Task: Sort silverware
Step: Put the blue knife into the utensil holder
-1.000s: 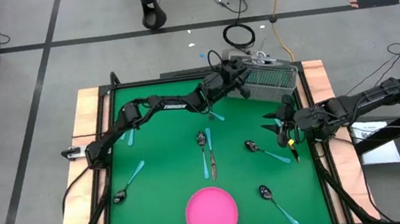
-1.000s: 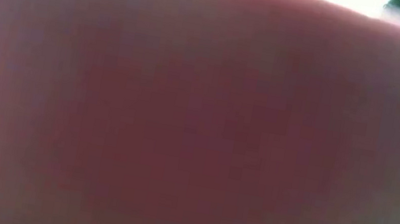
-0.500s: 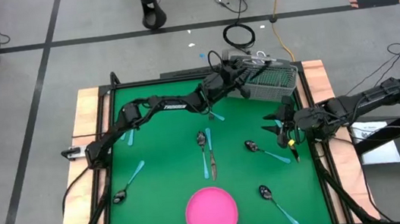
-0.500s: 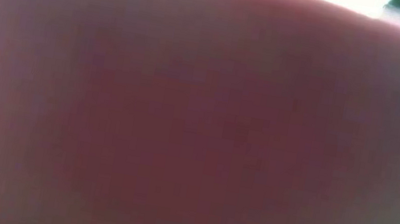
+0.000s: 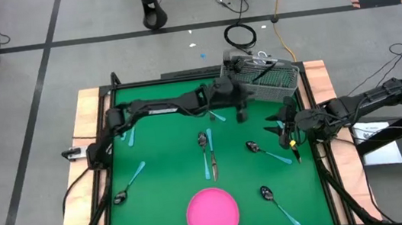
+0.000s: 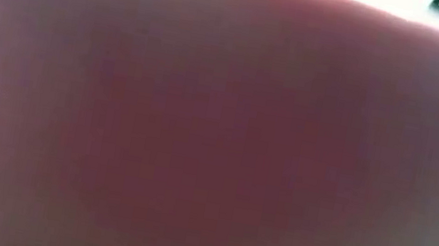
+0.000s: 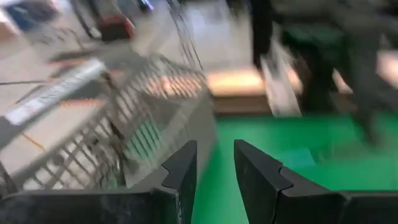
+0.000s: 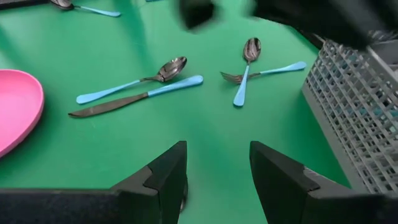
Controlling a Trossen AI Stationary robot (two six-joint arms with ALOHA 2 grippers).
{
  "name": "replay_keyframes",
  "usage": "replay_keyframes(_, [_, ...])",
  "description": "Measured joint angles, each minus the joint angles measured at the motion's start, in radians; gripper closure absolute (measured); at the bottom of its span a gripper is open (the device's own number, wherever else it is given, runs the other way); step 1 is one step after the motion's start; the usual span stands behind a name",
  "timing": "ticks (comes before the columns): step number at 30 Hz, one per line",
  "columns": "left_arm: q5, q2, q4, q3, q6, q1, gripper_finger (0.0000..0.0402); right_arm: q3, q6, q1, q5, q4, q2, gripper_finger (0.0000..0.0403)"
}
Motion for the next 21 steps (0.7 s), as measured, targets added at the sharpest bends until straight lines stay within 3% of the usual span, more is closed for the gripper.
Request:
replay_keyframes(6, [-0.035, -0.125, -0.555, 0.0, 0.168, -0.038, 0.0292, 0.0, 0.003, 0.0, -0.021, -0.006, 0.0, 0.0238])
replay_keyframes(9, [-0.036, -0.177, -0.848, 0.0, 0.18, -0.036, 0.0292, 0.0, 0.005, 0.0, -0.02, -0.006, 0.0, 0.0238])
replay_keyframes(16, [-0.041, -0.261, -1.4, -0.004, -0.002, 0.022, 0.0292, 0.0, 0.004, 0.0, -0.02, -0.006, 0.001, 0.0238])
replay_keyframes(21, [-0.043, -0.322, -1.517, -0.104, -0.194, 0.073, 0.0292, 0.0, 0.003, 0.0, -0.02, -0.006, 0.008, 0.0238])
